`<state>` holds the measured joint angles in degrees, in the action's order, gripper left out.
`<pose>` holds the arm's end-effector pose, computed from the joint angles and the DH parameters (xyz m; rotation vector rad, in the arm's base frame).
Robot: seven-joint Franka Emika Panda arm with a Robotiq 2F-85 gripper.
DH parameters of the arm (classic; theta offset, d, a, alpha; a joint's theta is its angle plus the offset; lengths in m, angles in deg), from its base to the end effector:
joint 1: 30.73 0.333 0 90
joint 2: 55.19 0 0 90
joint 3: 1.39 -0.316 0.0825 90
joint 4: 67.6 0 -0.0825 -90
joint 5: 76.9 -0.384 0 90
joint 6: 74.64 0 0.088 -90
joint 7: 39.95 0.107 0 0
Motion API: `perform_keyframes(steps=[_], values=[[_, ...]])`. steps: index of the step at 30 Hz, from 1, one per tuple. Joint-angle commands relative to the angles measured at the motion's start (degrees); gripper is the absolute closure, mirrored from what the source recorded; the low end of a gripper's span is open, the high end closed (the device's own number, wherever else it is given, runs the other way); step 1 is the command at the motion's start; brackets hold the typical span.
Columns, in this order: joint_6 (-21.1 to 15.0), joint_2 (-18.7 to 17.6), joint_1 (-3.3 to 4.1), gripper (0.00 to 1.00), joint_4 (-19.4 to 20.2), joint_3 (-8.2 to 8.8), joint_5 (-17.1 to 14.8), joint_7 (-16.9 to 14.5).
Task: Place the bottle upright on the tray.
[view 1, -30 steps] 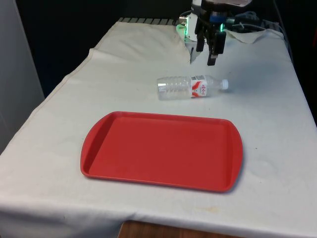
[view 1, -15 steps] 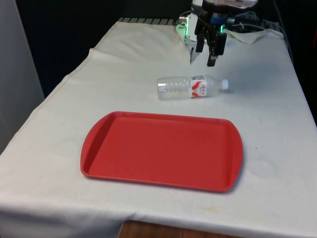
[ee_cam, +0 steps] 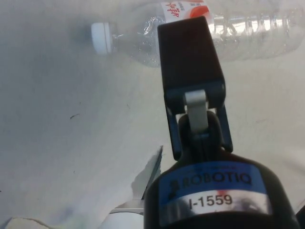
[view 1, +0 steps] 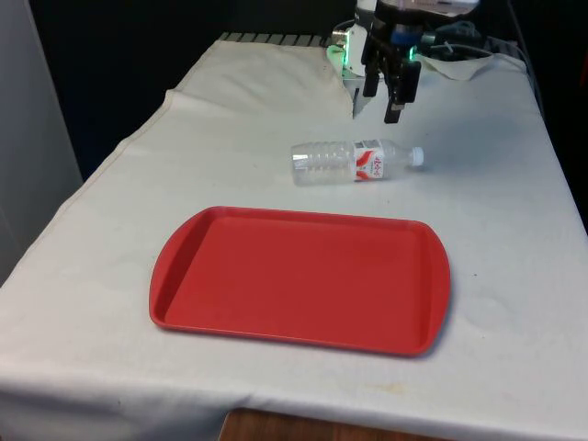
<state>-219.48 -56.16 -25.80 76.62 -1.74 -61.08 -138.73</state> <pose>0.4596 0.0453 0.2716 1.5834 2.5863 -0.1810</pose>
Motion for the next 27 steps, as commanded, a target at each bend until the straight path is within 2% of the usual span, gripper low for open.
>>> perform_keyframes(steps=[1, 6, 7, 8, 9, 11, 15, 16, 17, 19, 24, 25, 26, 27], values=[[-0.2, -0.2, 0.00, 0.00, -0.1, 0.00, 1.4, 1.1], [-0.5, -0.6, 0.00, 0.00, -0.2, 0.11, 3.7, 2.9], [-0.1, -0.6, 0.00, 0.00, 0.0, -0.06, 1.5, 1.1], [-0.6, -0.7, 0.00, 0.00, -0.2, 0.11, 4.2, 3.4], [-0.8, -1.0, 0.00, 0.00, -0.1, 0.11, 5.3, 4.5], [-0.9, -1.0, 0.06, 0.00, -0.1, 0.11, 5.8, 5.0], [-1.3, -1.5, 0.17, 0.00, -0.2, 0.11, 8.3, 8.1], [-0.6, -1.4, 0.11, 0.00, 0.0, -0.11, 6.3, 6.4], [-1.3, -1.7, 0.17, 0.00, -0.2, 0.06, 8.7, 8.8], [-1.2, -1.9, 0.23, 0.00, -0.3, 0.06, 9.9, 10.7], [-1.1, -2.5, 0.29, 0.00, -0.4, 0.00, 12.0, 13.9], [-0.7, -2.4, 0.29, 0.00, -0.1, -0.23, 10.3, 12.5], [-1.1, -2.6, 0.34, 0.00, -0.4, 0.00, 12.4, 14.6], [-1.1, -2.6, 0.34, 0.00, -0.4, 0.00, 12.4, 14.6]])
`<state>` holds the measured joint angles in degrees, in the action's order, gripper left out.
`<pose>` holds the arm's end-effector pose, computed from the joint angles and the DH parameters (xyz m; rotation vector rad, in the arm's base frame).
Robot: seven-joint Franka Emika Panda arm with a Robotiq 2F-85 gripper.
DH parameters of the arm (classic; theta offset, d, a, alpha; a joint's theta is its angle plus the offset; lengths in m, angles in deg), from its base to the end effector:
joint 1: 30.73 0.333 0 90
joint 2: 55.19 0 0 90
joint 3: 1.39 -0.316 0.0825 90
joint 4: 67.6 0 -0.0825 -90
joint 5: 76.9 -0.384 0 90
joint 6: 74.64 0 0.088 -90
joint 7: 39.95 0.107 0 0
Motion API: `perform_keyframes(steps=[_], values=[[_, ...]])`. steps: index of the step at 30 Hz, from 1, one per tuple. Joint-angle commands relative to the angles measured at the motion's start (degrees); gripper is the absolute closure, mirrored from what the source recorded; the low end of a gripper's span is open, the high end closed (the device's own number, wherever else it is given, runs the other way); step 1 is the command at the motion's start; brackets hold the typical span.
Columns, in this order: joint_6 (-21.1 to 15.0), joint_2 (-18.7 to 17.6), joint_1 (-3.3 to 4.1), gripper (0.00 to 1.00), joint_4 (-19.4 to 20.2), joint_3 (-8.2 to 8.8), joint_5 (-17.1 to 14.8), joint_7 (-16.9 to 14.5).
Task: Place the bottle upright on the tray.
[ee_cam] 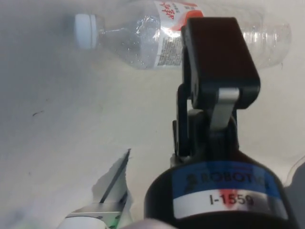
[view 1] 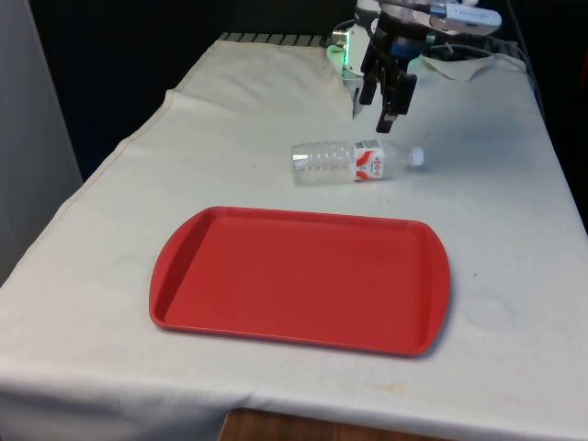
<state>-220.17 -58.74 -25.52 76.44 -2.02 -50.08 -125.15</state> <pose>0.4574 0.0523 0.2525 1.6186 2.4710 -0.2824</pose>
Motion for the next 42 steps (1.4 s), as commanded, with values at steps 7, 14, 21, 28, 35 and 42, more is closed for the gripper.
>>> perform_keyframes(steps=[7, 14, 21, 28, 35, 42], values=[[-0.3, -0.7, 0.29, 0.00, -0.5, 0.06, 5.0, 6.1], [-0.5, -0.9, 0.46, 0.00, -0.5, -0.40, 9.6, 11.4], [-0.7, -0.7, 0.46, 0.00, -0.3, -0.74, 12.8, 15.0], [-1.2, -0.9, 0.46, 0.00, 0.1, -0.86, 16.9, 19.3], [-1.5, -1.4, 0.52, 0.00, 0.3, -1.03, 20.9, 23.5], [-1.0, -2.3, 0.34, 0.00, 0.5, -1.66, 23.5, 26.6]])
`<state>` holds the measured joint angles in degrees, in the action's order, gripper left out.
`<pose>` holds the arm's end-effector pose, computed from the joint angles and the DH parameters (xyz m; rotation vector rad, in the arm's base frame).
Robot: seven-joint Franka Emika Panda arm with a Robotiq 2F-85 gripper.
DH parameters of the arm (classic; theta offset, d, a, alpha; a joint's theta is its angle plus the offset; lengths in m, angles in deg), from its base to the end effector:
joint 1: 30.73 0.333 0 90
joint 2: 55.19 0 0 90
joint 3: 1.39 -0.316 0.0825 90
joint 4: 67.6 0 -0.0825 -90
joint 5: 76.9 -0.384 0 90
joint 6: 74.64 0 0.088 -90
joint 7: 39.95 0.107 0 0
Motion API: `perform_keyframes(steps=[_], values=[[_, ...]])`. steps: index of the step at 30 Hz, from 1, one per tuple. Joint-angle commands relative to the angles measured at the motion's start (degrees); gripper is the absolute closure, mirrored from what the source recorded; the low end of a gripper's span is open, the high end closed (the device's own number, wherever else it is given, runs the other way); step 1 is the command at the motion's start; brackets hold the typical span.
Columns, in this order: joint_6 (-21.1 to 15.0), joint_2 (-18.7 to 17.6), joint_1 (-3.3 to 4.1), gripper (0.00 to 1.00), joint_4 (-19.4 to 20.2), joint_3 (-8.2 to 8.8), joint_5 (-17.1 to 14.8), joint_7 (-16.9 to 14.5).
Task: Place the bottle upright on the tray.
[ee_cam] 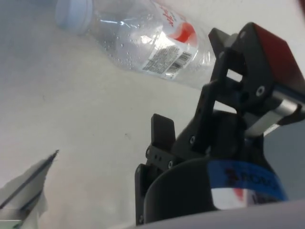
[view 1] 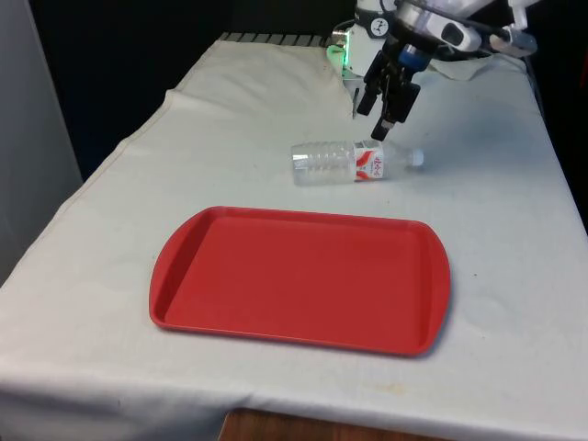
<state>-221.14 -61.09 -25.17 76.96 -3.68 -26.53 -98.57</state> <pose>0.4458 0.0729 0.2301 1.5717 2.2511 -0.3440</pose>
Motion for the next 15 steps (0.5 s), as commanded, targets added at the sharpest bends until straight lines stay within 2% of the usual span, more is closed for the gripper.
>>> perform_keyframes(steps=[1, 7, 8, 9, 15], values=[[-0.5, 0.2, 0.23, 0.00, -0.1, 0.17, 2.0, 1.7], [-0.2, -0.6, 0.29, 0.00, -0.2, -0.11, 6.4, 6.1], [0.0, -0.7, 0.06, 0.00, 0.0, -0.29, 4.5, 4.5], [-0.2, -0.7, 0.29, 0.00, -0.2, -0.17, 7.0, 6.7], [0.2, -1.4, 0.46, 0.00, -0.2, -0.52, 11.4, 11.2]])
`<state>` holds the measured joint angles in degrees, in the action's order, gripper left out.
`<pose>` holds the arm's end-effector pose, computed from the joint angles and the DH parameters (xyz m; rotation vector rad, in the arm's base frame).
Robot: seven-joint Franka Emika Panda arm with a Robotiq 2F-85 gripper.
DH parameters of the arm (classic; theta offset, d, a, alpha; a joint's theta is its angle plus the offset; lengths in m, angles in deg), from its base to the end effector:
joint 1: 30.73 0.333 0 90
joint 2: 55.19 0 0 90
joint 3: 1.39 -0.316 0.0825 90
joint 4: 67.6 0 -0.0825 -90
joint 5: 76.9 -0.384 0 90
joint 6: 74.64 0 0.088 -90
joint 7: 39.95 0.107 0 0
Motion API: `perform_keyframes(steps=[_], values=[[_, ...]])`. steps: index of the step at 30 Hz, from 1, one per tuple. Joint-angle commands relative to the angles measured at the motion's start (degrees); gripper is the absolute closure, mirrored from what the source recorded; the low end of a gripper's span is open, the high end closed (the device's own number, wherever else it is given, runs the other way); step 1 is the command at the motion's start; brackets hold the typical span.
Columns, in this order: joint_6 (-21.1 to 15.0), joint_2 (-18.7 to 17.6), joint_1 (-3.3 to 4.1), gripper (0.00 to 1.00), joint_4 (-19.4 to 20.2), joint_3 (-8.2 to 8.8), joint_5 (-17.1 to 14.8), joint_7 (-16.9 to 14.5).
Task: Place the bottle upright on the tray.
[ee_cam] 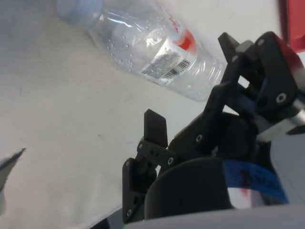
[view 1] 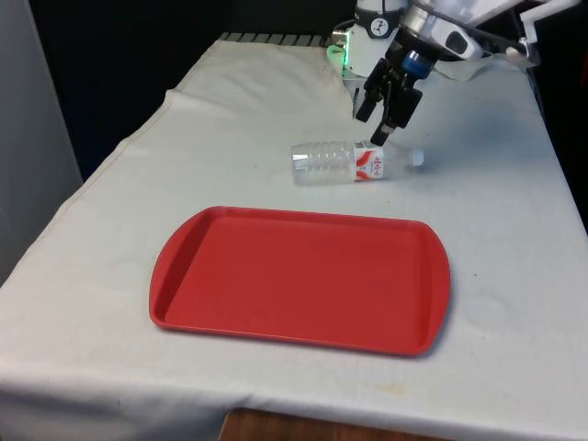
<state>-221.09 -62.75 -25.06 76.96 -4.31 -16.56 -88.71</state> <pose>0.4396 0.0795 0.2162 1.5209 2.1906 -0.3476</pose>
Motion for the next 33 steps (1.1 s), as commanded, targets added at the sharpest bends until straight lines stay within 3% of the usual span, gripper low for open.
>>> perform_keyframes(steps=[1, 2, 3, 4, 11, 12, 13, 20, 21, 23, 30, 31, 33], values=[[0.2, 0.1, 0.34, 0.00, -0.2, 0.00, 2.0, 1.9], [0.5, 0.0, 0.40, 0.00, -0.2, -0.11, 2.6, 2.6], [0.2, -0.3, 0.00, 0.00, 0.0, -0.34, 1.8, 1.9], [0.9, -0.2, 0.46, 0.00, -0.2, -0.40, 3.6, 3.8], [3.3, -1.0, 0.69, 0.00, -0.3, -1.49, 5.9, 6.7], [2.9, -1.0, 0.29, 0.00, 0.0, -1.60, 4.8, 5.6], [4.1, -1.3, 0.69, 0.00, -0.3, -1.89, 6.3, 7.3], [7.3, -2.6, 1.03, 0.00, -1.1, -3.21, 7.4, 9.2], [6.2, -2.2, 0.57, 0.00, -0.6, -3.04, 5.8, 7.4], [8.0, -2.9, 1.15, 0.00, -1.3, -3.55, 8.0, 10.1], [10.7, -4.1, 1.43, 0.00, -2.0, -4.81, 10.7, 14.2], [10.2, -4.1, 1.03, 0.00, -1.7, -4.87, 9.8, 13.1], [11.4, -4.5, 1.55, 0.00, -2.2, -5.10, 11.3, 15.1]])
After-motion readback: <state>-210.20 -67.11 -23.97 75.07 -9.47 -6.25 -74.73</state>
